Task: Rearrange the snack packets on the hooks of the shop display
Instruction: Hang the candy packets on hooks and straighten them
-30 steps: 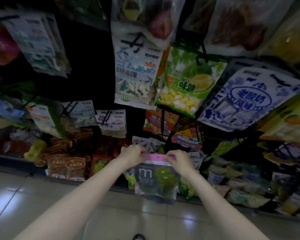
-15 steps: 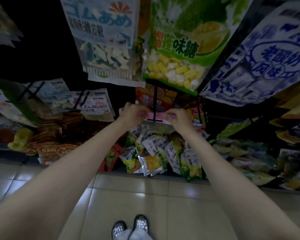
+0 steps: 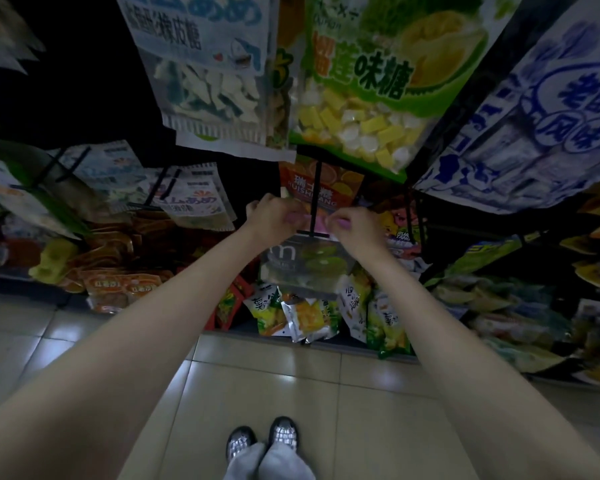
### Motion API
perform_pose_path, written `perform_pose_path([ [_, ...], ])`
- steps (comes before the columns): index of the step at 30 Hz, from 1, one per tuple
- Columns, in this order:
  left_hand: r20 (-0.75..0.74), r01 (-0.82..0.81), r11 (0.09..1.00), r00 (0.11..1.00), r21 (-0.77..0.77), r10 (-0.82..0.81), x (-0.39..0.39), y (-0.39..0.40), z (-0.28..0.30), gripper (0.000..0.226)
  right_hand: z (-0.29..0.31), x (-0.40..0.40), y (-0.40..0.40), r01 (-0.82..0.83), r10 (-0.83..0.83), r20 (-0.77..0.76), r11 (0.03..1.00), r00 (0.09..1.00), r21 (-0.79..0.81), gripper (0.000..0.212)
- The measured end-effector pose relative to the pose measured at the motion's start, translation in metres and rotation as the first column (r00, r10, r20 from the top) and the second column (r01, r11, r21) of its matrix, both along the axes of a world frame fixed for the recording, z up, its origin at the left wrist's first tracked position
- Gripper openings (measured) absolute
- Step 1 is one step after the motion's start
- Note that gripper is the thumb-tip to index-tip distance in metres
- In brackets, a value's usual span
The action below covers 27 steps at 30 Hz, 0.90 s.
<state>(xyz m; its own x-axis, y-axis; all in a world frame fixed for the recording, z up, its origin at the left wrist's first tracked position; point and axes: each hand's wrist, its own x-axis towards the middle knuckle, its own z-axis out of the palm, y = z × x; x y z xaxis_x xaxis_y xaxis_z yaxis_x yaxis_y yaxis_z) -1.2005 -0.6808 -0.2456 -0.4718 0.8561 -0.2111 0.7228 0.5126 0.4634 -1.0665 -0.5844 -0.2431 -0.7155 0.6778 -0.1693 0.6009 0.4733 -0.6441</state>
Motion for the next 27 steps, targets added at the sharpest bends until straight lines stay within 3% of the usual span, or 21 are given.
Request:
perform_pose_path([
  [3, -0.017, -0.016, 1.000, 1.000, -0.025, 0.016, 0.003, -0.001, 0.002, 0.043, -0.006, -0.004, -0.003, 0.082, -0.083, 0.008, 0.996, 0.997, 0.033, 0.016],
  [6, -0.054, -0.020, 0.982, 0.998, 0.189, 0.031, 0.000, -0.019, -0.004, 0.045, 0.001, -0.003, -0.009, 0.132, -0.127, -0.070, 0.989, 0.989, 0.065, 0.012],
  [10, -0.098, -0.043, 0.937, 0.992, 0.347, 0.082, -0.004, -0.060, -0.010, 0.032, 0.019, 0.006, -0.019, 0.038, -0.001, -0.181, 0.978, 0.984, 0.203, 0.020],
  [16, -0.268, -0.114, 0.929, 0.939, 0.351, 0.216, -0.018, -0.119, -0.006, 0.042, 0.033, -0.010, -0.054, -0.104, 0.190, -0.194, 0.918, 0.963, 0.383, 0.024],
  [22, -0.311, -0.243, 0.889, 0.874, 0.388, 0.374, -0.035, -0.163, 0.005, 0.049, 0.031, -0.065, -0.088, -0.362, 0.380, -0.059, 0.911, 0.923, 0.197, 0.046],
  [25, -0.280, -0.244, 0.908, 0.895, 0.342, 0.346, -0.043, -0.178, 0.006, 0.062, 0.015, -0.099, -0.097, -0.455, 0.457, 0.017, 0.881, 0.889, 0.131, 0.067],
  [27, -0.276, -0.215, 0.933, 0.915, 0.287, 0.295, -0.048, -0.185, 0.007, 0.066, 0.007, -0.123, -0.101, -0.475, 0.469, 0.078, 0.859, 0.880, 0.191, 0.076],
])
